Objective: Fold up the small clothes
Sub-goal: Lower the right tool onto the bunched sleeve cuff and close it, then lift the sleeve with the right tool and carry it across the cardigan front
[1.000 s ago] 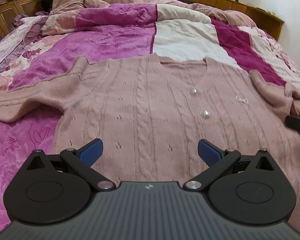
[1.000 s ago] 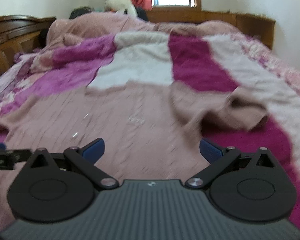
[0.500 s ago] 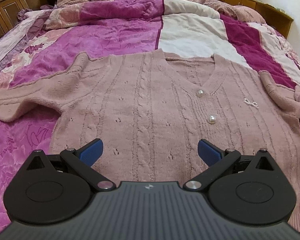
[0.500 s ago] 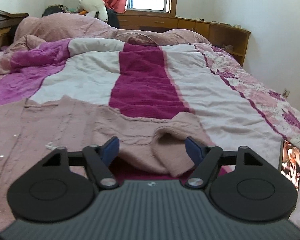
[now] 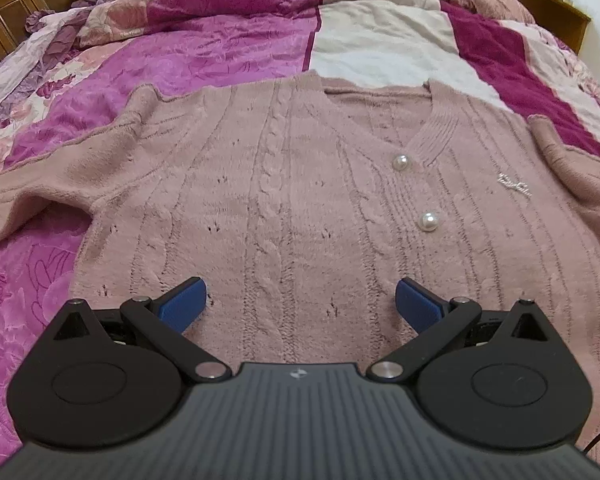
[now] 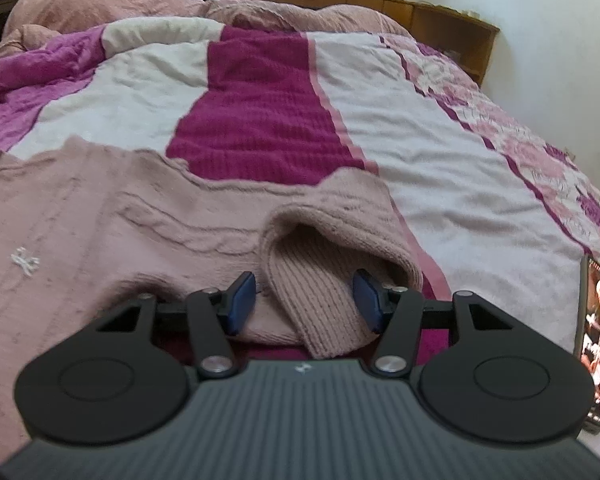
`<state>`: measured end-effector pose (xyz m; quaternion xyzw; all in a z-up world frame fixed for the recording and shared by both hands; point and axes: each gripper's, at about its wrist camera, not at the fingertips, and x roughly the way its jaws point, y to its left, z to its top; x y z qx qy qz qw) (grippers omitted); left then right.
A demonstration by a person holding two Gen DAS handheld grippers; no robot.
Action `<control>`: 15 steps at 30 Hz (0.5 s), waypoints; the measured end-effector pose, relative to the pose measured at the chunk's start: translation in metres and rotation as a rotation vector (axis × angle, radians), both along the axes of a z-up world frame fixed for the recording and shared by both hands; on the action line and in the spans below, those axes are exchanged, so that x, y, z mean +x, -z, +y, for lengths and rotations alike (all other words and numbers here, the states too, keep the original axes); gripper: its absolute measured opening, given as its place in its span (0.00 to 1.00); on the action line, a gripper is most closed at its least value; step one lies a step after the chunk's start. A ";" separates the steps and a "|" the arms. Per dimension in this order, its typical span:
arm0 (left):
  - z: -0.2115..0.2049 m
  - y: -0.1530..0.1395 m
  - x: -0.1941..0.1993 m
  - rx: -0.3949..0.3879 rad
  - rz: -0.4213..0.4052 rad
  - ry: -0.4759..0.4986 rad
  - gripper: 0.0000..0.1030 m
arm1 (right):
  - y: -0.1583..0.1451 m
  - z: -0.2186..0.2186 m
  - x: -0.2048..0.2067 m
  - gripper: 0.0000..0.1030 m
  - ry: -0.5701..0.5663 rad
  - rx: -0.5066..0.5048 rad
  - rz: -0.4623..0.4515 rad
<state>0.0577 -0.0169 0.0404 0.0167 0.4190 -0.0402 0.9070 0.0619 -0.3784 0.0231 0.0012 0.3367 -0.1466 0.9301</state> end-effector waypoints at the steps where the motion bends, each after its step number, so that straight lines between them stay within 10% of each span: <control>1: 0.000 0.002 0.001 0.000 0.007 -0.003 1.00 | 0.002 -0.001 0.001 0.54 -0.003 0.001 -0.003; 9: -0.002 0.017 0.006 0.016 0.010 0.010 1.00 | 0.004 -0.009 0.005 0.55 -0.019 0.020 -0.015; 15: -0.002 0.021 0.005 0.011 0.001 0.012 1.00 | -0.003 -0.013 0.004 0.28 0.007 0.050 -0.018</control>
